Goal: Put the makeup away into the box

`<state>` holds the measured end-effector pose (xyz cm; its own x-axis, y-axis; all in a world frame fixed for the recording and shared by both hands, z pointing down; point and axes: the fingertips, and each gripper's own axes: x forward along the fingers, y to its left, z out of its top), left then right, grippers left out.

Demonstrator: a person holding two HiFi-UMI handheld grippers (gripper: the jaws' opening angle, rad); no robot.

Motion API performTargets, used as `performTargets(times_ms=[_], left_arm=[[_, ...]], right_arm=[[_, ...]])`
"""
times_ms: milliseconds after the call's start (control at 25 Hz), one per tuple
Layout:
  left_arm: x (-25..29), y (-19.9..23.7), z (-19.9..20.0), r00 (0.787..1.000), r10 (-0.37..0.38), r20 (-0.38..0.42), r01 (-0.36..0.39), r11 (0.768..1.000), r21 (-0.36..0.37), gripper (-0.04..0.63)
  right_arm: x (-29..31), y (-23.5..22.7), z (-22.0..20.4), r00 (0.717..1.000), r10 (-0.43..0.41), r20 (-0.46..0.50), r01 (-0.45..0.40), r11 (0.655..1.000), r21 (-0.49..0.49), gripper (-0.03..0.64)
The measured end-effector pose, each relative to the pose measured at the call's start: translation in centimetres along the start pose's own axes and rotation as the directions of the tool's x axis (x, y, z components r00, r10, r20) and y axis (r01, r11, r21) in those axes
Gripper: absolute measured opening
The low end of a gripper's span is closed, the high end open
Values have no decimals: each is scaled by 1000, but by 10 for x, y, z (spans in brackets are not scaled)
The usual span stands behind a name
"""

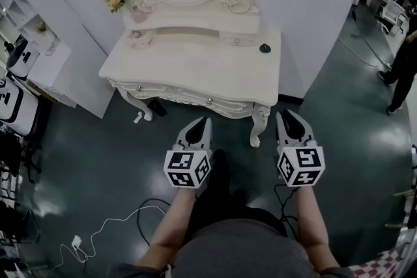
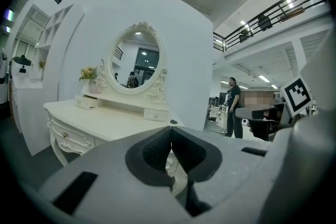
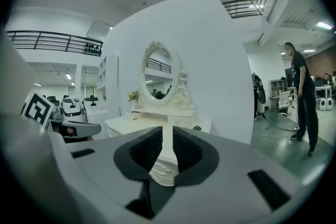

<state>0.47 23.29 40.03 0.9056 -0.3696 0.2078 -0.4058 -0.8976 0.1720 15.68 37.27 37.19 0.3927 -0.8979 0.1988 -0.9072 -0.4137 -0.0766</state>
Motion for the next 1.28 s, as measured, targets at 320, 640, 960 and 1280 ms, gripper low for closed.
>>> performTargets(times_ms=[320,640,960,1280], left_arm=[[48,29,7,1000,-22,-9,22,1000,-13,6],[123,75,19,998,-58,-29,57,998,-32,6],[194,122,35,993,-98,-59,96,994,-45,6],[242,156,41,987,-135,-88,131,990,-56,6]], right_arm=[[48,-11,-2,999,-15,-44,16,1000,16,100],[128,-34,3,994,-73,-84,76,997,26,109],[200,-63,19,980,-163,-112,167,986,20,110],[251,-78,16,963,-217,-159,224,974,25,121]])
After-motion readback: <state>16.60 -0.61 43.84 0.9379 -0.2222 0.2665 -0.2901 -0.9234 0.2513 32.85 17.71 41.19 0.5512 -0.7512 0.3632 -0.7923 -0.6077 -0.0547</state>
